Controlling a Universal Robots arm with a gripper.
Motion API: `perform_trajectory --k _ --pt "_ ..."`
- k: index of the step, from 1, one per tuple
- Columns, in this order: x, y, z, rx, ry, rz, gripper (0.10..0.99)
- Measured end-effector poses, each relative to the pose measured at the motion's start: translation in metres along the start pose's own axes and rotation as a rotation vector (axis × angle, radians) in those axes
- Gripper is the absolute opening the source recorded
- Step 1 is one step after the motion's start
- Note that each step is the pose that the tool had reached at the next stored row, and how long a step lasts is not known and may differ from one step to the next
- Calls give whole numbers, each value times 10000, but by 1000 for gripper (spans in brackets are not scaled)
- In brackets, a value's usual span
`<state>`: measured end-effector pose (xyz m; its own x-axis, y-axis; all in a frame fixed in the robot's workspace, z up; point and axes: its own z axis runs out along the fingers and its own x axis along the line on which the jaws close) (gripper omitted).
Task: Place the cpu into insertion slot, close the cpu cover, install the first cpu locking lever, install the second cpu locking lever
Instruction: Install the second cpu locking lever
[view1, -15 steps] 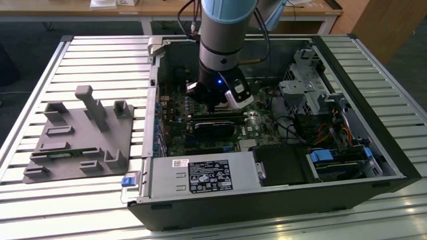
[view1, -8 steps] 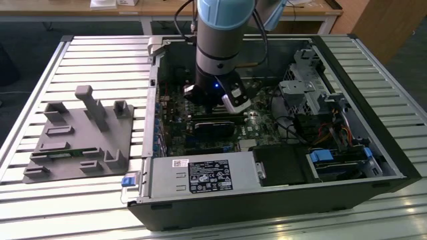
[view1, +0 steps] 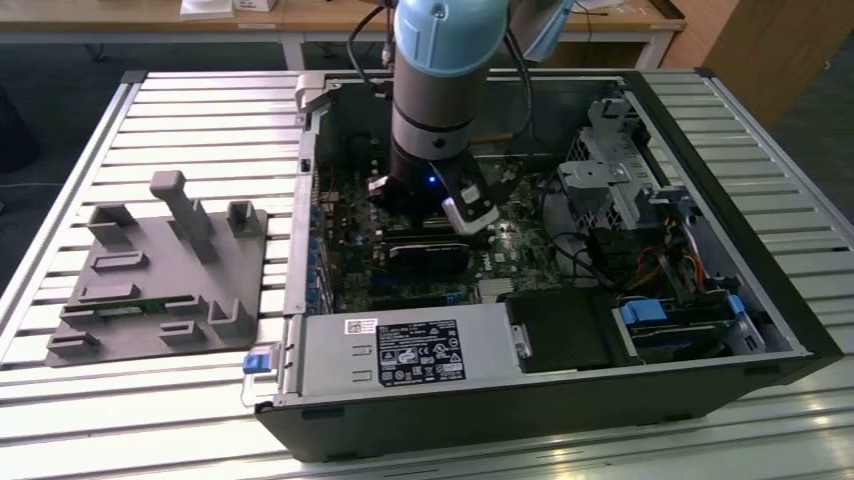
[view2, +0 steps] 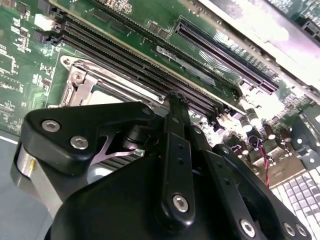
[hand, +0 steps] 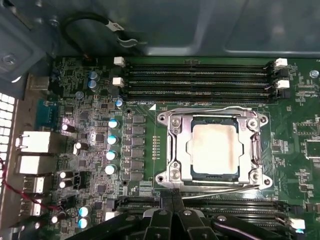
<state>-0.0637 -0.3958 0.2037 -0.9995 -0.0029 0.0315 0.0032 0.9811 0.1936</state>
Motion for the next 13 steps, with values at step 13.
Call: perform_trajectory --k 13 --pt "55 -31 81 -532 -10 -19 106"
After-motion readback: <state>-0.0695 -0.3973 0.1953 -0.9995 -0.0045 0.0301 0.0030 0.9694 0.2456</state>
